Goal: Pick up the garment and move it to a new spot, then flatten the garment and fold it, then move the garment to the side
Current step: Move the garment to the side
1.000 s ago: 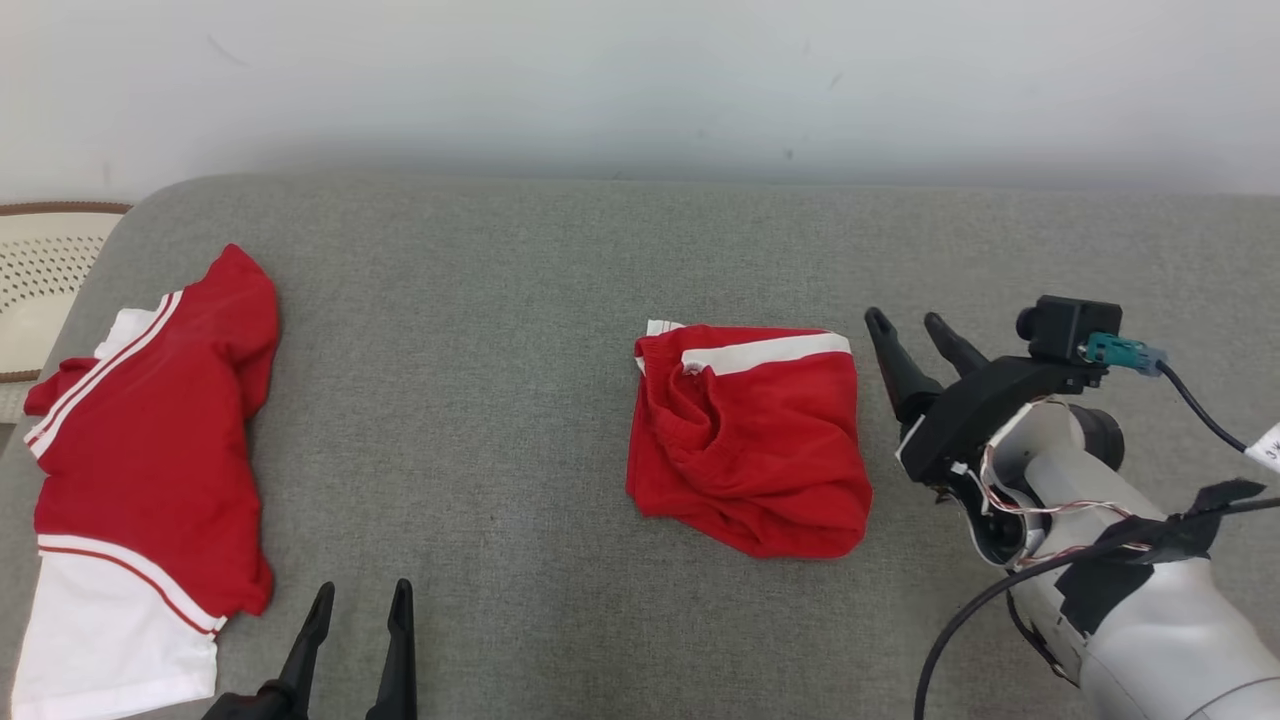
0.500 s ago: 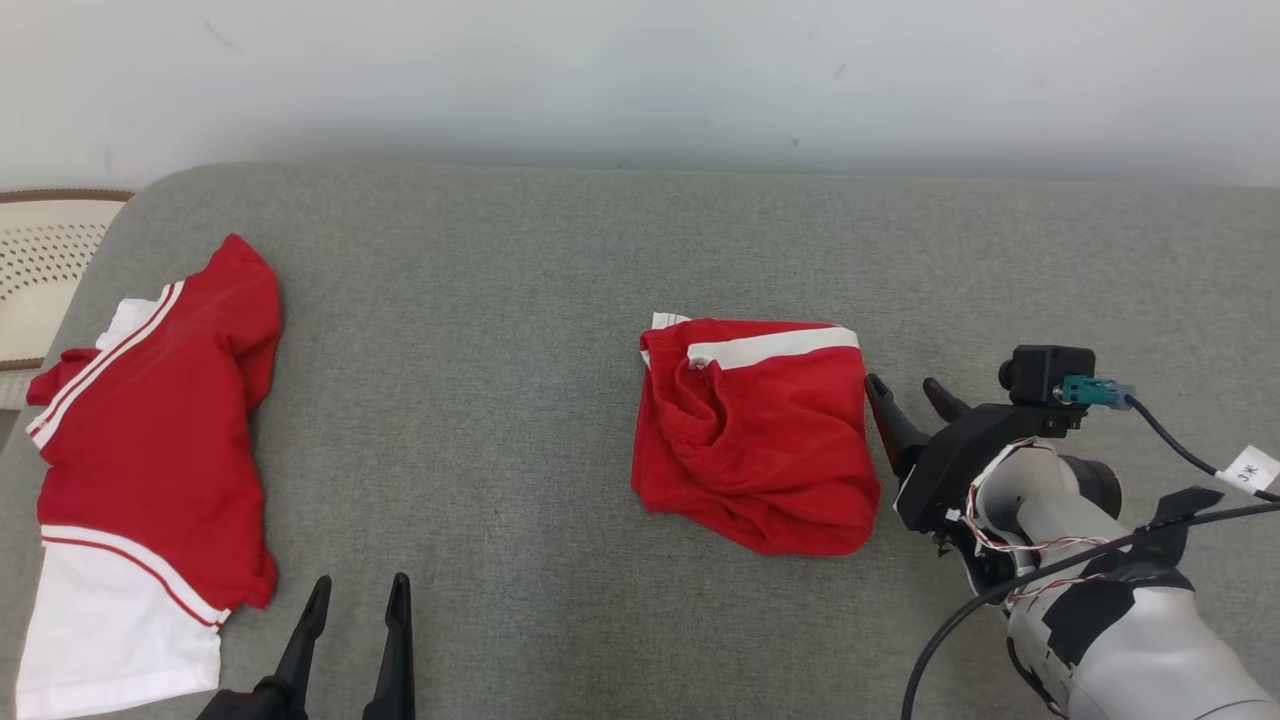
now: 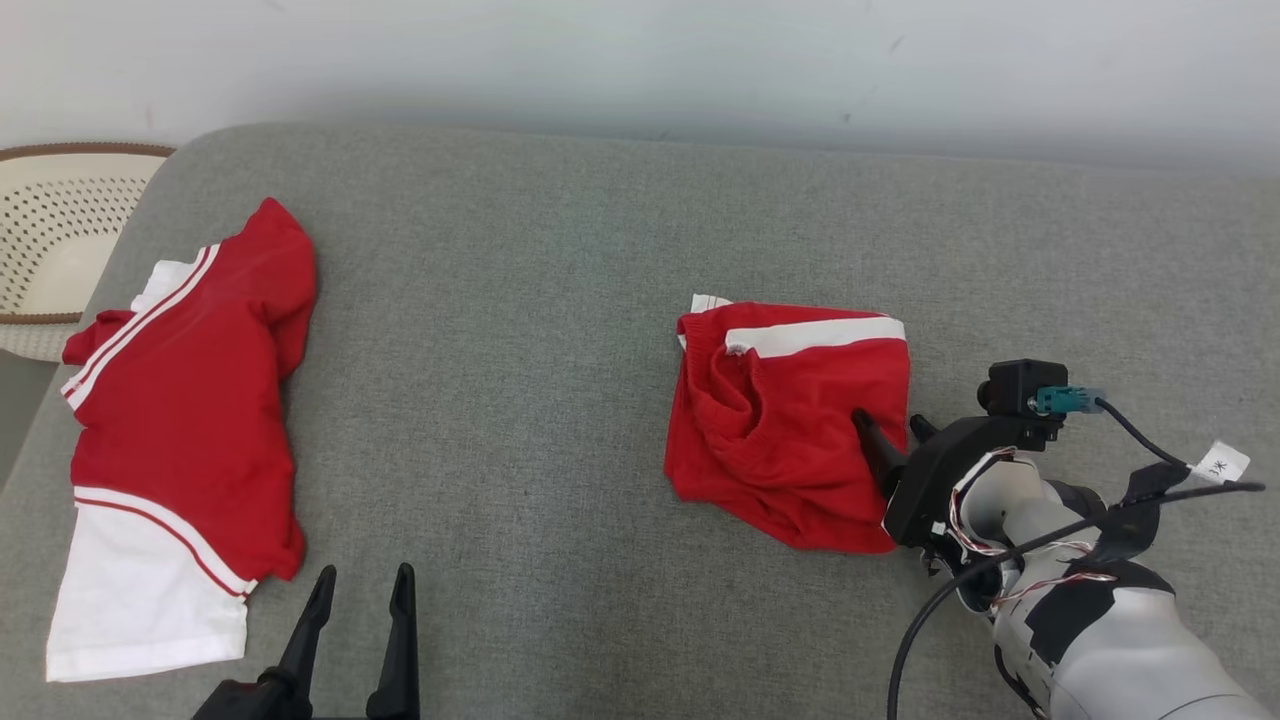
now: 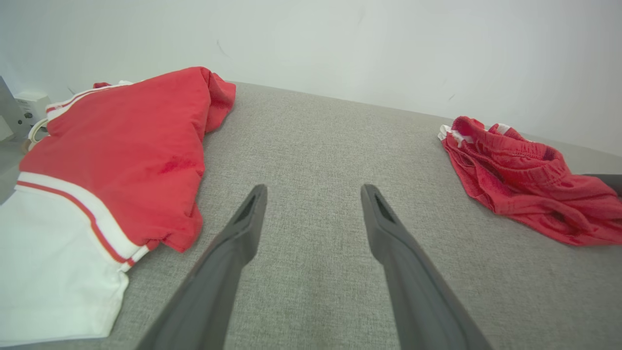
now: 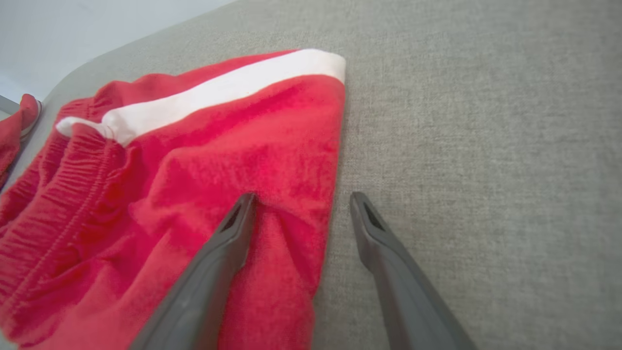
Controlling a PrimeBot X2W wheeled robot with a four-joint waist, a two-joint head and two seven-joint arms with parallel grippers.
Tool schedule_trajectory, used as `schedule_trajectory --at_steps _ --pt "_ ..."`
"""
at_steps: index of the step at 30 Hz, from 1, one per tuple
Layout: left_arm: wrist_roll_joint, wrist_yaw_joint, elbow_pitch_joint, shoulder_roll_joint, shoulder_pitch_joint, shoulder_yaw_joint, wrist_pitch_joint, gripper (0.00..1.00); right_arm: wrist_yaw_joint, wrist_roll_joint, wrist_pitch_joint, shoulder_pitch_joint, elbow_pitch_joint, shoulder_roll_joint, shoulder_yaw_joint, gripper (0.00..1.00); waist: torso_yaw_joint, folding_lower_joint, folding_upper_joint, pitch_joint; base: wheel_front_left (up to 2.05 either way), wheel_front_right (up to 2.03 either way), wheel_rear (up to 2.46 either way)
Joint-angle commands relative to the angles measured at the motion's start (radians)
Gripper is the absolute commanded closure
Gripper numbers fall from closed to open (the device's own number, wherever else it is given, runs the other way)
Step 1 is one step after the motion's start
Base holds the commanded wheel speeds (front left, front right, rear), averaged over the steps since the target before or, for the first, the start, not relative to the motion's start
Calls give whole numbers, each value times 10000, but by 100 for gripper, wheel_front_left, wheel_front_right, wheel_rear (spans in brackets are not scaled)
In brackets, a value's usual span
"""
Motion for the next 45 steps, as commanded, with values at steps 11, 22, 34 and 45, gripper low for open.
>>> schedule_trajectory --at_steps 11,22,34,45 --pt "-22 62 71 1 -22 69 -29 0 1 372 70 -76 -227 -38 360 100 -24 0 -1 40 0 0 0" --pt "81 88 -73 1 109 199 -29 0 1 67 -365 -418 -681 -484 955 100 -539 0 -1 -105 0 0 0" --pt "380 -150 -418 23 -79 549 -31 0 1 -614 -208 -1504 -935 -1575 1837 100 -1621 0 -1 338 0 0 0" --pt "634 -396 -842 259 -487 1015 -29 0 0 -1172 9 -3111 -572 -2663 2312 100 -2117 0 -1 1160 0 0 0"
